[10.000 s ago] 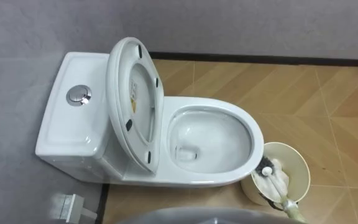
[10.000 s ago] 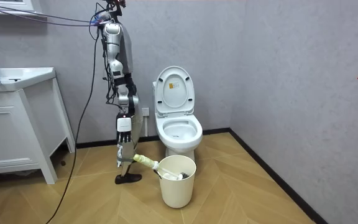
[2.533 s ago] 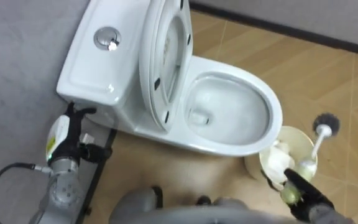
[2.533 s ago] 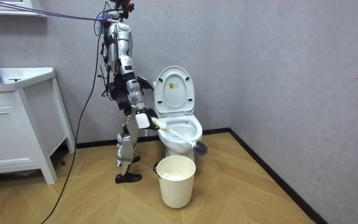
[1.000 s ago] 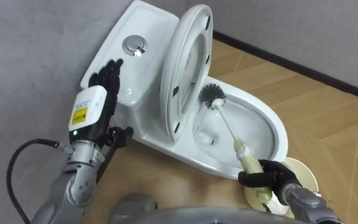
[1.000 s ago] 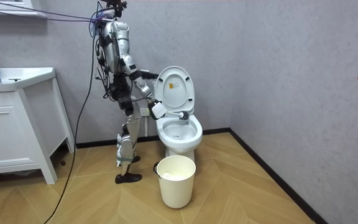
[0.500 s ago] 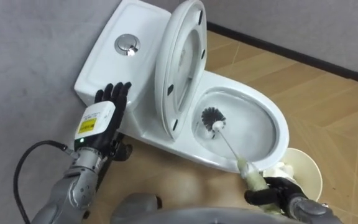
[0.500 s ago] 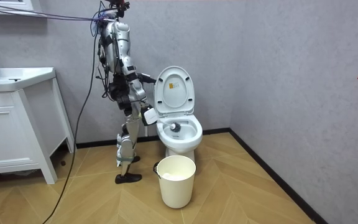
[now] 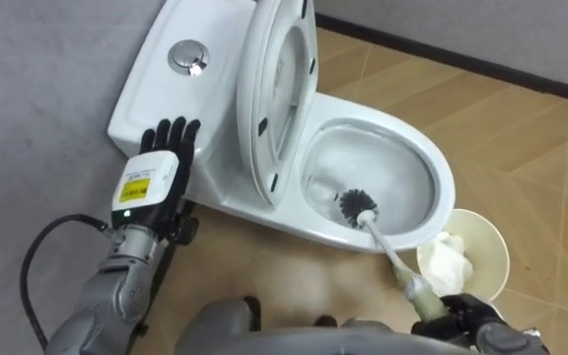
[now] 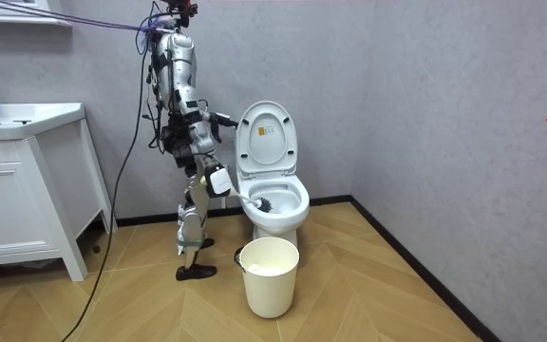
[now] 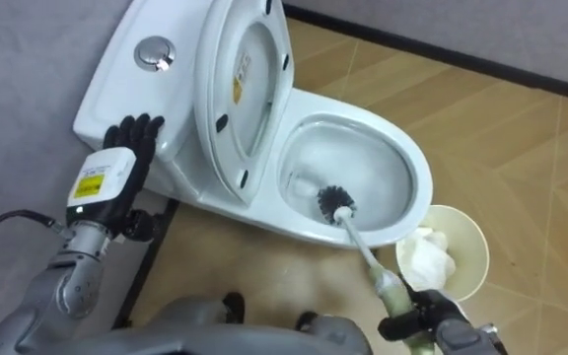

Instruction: Brush toilet

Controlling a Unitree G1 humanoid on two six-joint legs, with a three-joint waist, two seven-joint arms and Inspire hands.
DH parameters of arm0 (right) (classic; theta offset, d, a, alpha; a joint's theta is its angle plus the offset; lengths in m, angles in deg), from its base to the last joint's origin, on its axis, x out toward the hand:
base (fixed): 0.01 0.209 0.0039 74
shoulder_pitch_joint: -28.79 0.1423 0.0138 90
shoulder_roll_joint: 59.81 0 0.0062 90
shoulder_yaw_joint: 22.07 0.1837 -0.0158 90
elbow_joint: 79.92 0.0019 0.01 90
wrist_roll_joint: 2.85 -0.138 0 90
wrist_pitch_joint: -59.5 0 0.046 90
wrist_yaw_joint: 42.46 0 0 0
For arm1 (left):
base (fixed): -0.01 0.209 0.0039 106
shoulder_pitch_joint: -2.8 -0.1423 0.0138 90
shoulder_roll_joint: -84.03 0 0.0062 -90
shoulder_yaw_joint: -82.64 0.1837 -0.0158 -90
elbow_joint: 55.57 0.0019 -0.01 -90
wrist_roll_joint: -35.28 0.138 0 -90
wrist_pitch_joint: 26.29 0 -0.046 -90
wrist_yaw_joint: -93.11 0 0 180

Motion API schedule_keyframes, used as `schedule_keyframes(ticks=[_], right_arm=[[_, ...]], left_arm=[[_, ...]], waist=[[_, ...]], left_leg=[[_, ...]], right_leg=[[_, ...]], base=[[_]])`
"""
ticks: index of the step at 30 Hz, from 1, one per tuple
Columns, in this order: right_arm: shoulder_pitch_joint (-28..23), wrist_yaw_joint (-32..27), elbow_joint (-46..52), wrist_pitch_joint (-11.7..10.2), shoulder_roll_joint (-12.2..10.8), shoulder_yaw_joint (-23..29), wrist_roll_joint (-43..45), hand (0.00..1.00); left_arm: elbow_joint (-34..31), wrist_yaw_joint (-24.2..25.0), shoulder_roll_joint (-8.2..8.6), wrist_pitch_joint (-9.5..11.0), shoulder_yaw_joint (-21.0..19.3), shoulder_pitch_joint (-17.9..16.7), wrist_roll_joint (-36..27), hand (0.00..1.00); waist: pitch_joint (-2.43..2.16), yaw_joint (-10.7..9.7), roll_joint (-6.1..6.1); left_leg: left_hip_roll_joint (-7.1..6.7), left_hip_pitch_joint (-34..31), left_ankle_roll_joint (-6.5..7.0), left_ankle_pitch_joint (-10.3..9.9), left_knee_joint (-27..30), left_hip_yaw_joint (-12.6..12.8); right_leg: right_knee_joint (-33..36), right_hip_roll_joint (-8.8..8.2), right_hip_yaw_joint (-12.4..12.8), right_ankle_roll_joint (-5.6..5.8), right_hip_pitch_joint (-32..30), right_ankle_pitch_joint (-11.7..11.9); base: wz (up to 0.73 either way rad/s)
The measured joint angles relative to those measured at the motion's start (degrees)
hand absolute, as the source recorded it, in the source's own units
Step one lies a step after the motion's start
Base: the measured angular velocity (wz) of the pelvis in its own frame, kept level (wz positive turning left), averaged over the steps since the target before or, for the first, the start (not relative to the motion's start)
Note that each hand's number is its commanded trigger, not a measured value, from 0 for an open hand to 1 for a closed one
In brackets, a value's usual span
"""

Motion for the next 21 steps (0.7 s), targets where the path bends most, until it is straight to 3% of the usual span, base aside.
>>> schedule_keyframes(ticks=[5,6,8,11,15,19,21], right_arm=[[4.73,-4.73,0.22,0.49,2.8,-4.41,8.17,1.0],[6.27,-6.09,-0.39,0.7,3.39,-5.58,10.22,1.0],[9.58,-7.53,-0.85,1.1,4.41,-7.66,13.42,1.0],[15.33,-9.34,-1.65,0.96,7.76,-11.76,20.47,1.0],[23.48,-11.74,-1.64,1.71,11.39,-16.74,26.89,1.0],[29.97,-13.44,-0.74,2.94,14.24,-18.33,33.0,1.0],[32.65,-14.47,1.2,4.81,17.42,-22.42,36.83,1.0]], left_arm=[[1.87,-4.55,-0.38,0.52,1.74,4.9,-0.35,0.0],[2.87,-5.99,-0.54,0.9,2.25,6.93,-0.35,0.0],[5.07,-8.0,-1.08,1.68,3.69,10.38,-0.46,0.0],[6.93,-10.52,-3.24,3.14,6.39,15.92,-0.51,0.0],[7.46,-13.47,-6.12,4.3,9.13,21.02,-0.74,0.0],[7.84,-15.81,-6.54,5.05,9.47,23.84,-0.63,0.0],[7.88,-16.88,-6.94,5.1,9.49,25.38,-1.36,0.0]], waist=[[0.62,0.88,1.07],[0.98,1.41,1.21],[1.26,2.15,1.2],[2.24,5.0,1.35],[2.41,7.48,1.52],[2.66,10.35,1.41],[3.22,11.97,1.32]], left_leg=[[-0.09,-7.18,-0.01,0.01,4.0,-0.94],[-0.1,-8.95,-0.11,0.08,5.06,-1.05],[-0.11,-11.9,-0.29,0.19,6.81,-2.02],[0.06,-16.89,-0.55,0.34,9.77,-2.72],[-0.98,-22.91,-0.86,1.96,10.36,-3.95],[-0.99,-27.27,-1.02,2.46,12.1,-3.53],[-0.99,-29.88,-1.08,2.39,13.89,-3.52]], right_leg=[[5.87,-0.91,-1.7,-0.63,-7.16,-1.02],[7.46,-1.28,-2.34,-0.84,-9.07,-1.34],[8.82,-1.36,-3.4,-1.16,-11.34,-1.63],[11.87,-1.6,-4.04,-1.8,-16.17,-2.04],[15.54,-3.36,-5.02,-2.42,-23.07,-2.43],[19.2,-4.54,-5.09,-2.92,-28.02,-3.15],[21.4,-5.17,-5.71,-3.26,-30.49,-3.71]], base=[[0.09],[0.04],[0.17],[0.08],[0.13],[0.01],[0.09]])
